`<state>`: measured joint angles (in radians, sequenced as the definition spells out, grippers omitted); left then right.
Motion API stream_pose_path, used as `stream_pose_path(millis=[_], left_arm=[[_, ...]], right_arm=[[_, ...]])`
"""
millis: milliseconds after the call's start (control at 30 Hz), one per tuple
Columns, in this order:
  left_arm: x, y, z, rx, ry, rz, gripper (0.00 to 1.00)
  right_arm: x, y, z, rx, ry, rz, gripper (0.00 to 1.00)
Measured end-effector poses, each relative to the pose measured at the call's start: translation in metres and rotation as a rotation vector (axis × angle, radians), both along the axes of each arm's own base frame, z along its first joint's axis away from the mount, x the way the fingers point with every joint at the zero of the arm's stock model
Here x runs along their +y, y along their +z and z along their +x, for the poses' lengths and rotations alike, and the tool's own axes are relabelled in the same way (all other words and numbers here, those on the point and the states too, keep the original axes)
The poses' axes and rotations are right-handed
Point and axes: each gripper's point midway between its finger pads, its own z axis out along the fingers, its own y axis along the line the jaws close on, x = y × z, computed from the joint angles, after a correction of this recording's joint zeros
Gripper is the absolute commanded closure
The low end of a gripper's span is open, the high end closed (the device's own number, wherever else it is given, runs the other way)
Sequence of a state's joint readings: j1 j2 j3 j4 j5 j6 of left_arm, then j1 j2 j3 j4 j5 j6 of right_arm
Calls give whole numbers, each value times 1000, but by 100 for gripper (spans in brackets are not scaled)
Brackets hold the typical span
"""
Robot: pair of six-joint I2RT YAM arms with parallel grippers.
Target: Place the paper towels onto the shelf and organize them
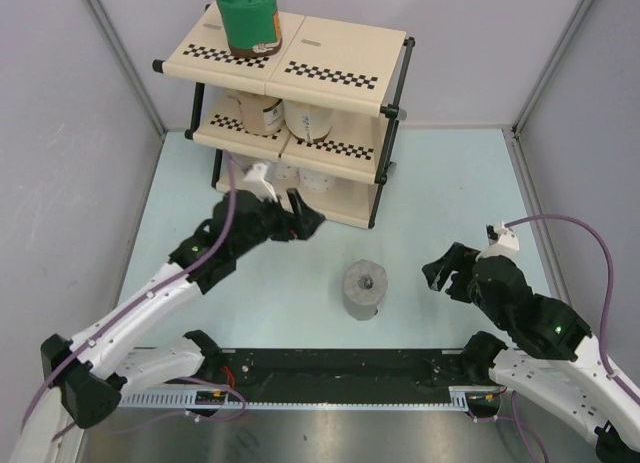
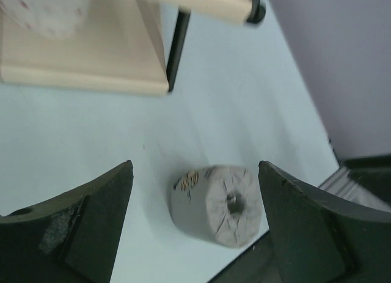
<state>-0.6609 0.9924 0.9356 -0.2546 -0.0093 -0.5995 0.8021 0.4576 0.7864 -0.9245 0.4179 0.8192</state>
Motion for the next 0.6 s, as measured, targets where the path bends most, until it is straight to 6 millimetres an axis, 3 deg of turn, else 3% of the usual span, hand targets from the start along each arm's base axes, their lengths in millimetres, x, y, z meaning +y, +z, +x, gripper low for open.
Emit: stream_pose_path(millis=[100, 600], left_arm=[[-22, -36, -21, 65, -63, 56, 11], [-78, -121, -52, 186, -193, 205, 12]], right_arm=[[-2, 0, -2, 4, -1, -2, 21], [-4, -3, -4, 21, -8, -6, 20]])
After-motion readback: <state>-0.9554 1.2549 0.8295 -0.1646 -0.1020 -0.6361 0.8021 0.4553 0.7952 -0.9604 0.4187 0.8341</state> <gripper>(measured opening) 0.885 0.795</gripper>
